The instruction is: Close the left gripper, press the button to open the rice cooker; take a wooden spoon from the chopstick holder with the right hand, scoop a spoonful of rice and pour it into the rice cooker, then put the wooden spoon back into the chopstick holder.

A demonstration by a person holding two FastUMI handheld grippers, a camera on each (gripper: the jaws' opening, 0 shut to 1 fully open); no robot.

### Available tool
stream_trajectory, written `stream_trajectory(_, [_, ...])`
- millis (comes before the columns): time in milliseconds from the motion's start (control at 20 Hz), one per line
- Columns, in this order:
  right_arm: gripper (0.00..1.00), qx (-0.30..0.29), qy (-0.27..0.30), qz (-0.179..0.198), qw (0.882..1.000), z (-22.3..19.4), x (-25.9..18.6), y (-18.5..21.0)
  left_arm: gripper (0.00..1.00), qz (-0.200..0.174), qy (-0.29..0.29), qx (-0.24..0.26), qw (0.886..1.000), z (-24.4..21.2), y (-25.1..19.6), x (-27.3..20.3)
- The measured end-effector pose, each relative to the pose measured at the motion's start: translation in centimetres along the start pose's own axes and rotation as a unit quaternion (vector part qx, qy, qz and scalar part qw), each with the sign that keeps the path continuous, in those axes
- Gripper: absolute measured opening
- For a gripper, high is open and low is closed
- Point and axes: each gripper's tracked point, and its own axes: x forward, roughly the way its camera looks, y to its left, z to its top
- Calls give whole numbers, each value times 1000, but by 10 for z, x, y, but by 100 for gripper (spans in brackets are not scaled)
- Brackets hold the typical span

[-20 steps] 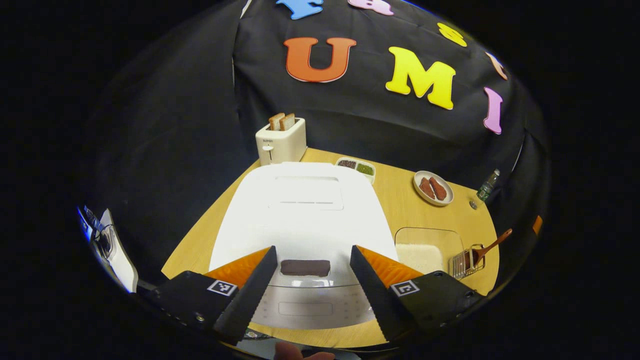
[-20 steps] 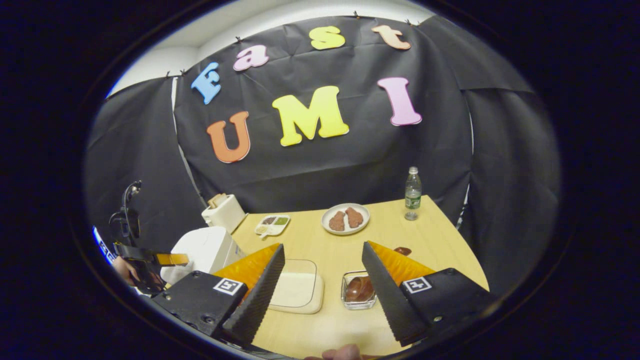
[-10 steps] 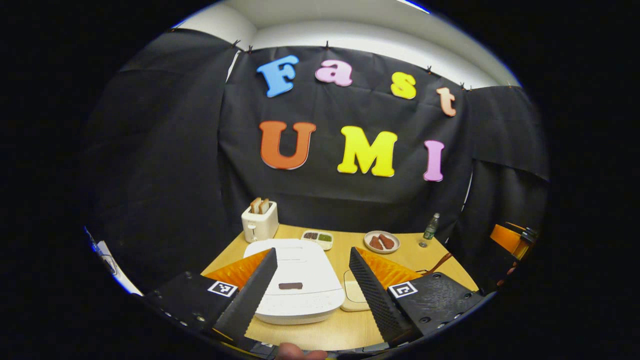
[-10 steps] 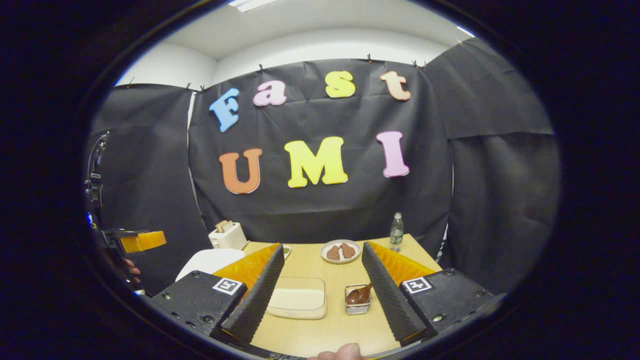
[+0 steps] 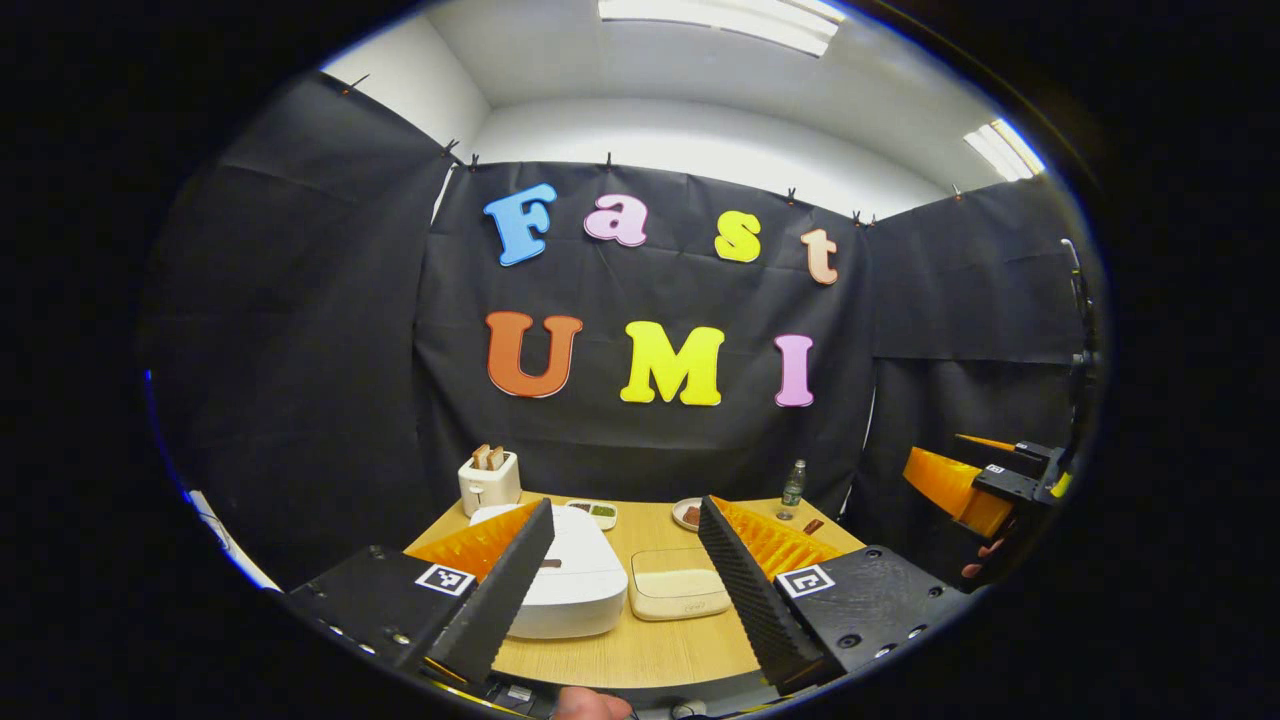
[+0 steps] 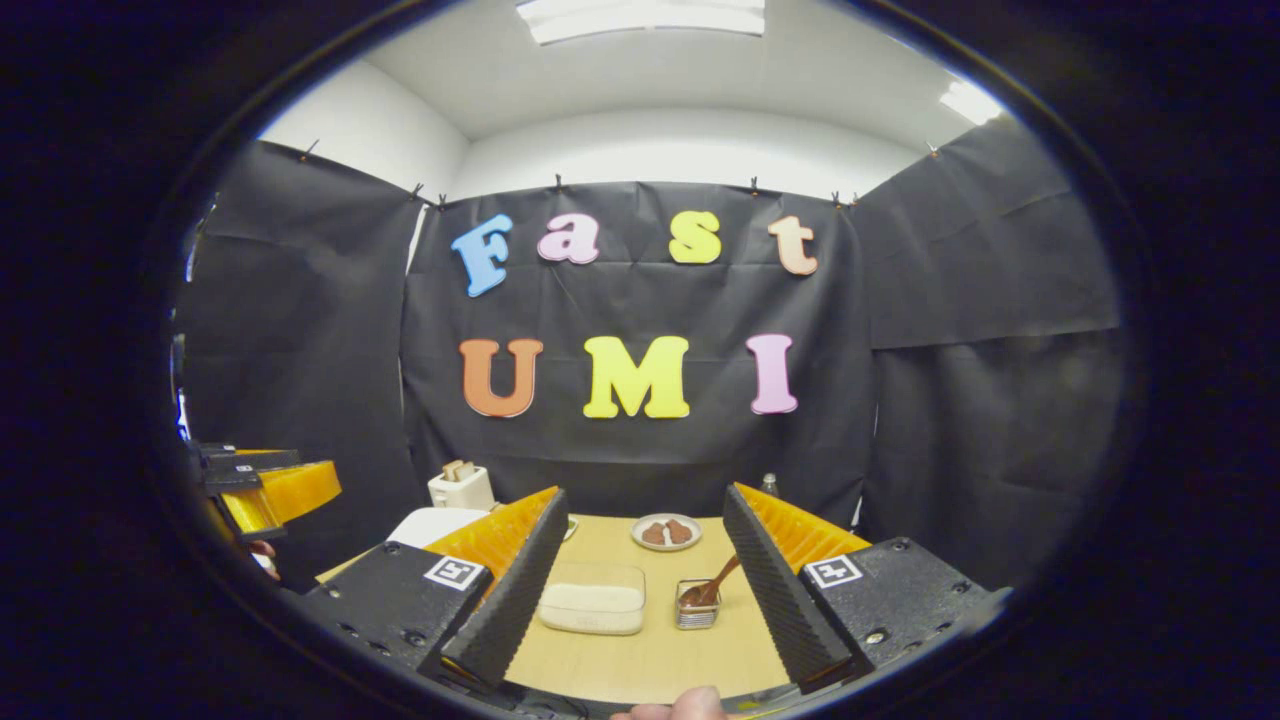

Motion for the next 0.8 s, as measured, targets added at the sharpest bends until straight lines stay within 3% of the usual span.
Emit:
stream_trajectory(250, [100,4,7,-10,1000,-6,-18,-8,94,-7,-9,-9,1000,4,-14,-11])
stream_trajectory(800, [100,7,15,-31,999,-16,-10,-26,94,-18,-21,11,1000,7,-23,5])
